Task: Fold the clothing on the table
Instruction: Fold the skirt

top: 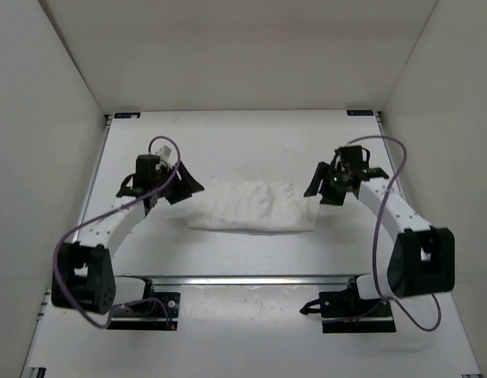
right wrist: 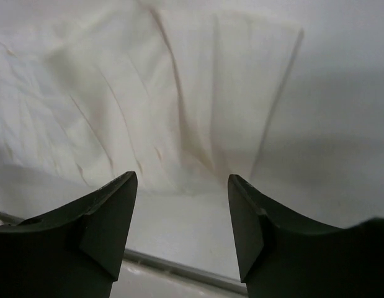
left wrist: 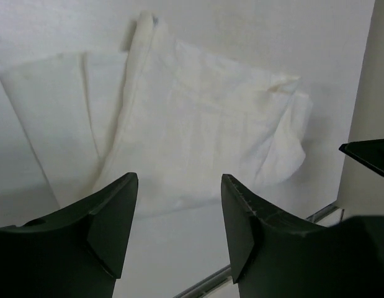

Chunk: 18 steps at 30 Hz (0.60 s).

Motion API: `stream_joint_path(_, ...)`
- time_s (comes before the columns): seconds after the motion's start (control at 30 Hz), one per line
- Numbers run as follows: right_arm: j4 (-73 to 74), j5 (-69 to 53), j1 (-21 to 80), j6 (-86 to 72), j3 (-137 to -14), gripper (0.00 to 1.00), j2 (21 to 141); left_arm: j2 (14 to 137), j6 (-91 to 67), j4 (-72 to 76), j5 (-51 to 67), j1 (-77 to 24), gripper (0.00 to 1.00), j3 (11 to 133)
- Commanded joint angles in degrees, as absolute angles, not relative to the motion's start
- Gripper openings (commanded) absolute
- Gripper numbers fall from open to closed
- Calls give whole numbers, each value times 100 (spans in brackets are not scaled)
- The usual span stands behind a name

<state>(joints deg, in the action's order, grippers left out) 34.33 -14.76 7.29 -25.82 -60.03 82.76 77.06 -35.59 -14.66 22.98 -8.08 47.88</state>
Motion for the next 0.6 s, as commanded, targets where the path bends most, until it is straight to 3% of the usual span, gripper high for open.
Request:
stream_joint_path(0.0, 2954, -1837, 545, -2997, -4967, 58, 7499, 6911, -3445, -1590, 1917, -1106, 67, 3923)
stream_joint_path(0.2, 2391, -1792, 606, -3506, -3666, 63, 6645, 6486, -3621, -1372, 1320, -1222, 68, 2972)
stream_joint_path(0.57, 1144, -1916, 879, -3981, -3217, 66, 7611, 6811, -3718, -941, 703, -1345, 70, 2567)
